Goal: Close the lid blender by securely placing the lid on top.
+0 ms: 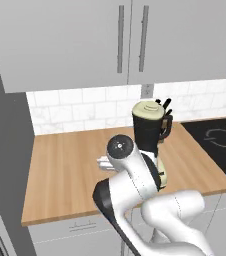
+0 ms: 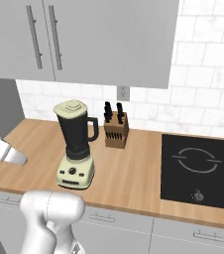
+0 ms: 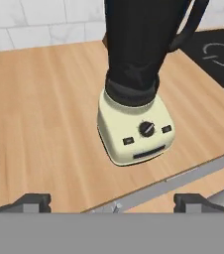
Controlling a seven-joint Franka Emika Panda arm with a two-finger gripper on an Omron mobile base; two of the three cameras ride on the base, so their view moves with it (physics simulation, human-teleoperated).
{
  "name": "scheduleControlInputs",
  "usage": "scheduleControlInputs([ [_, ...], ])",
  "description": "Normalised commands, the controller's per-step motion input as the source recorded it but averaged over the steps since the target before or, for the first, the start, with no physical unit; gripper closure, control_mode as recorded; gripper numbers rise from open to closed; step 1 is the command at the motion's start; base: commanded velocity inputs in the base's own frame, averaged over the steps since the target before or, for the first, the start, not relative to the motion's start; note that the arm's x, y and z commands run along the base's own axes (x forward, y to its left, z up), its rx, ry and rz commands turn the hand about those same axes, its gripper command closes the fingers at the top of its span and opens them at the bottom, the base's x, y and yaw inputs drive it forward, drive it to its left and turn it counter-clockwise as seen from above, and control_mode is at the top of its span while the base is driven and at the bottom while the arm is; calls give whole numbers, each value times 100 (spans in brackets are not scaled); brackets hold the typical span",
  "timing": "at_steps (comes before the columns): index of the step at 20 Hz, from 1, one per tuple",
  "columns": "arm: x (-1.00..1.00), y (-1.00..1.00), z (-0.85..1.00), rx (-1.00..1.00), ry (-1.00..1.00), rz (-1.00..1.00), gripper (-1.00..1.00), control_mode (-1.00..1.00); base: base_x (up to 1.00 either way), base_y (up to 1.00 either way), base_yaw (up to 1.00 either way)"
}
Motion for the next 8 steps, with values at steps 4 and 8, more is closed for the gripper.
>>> scheduleControlInputs([
  [4, -14, 14, -12, 0, 0, 0, -100, -100, 0, 0, 0],
  [8, 0, 0, 0, 0, 0, 0, -100, -100, 0, 0, 0],
])
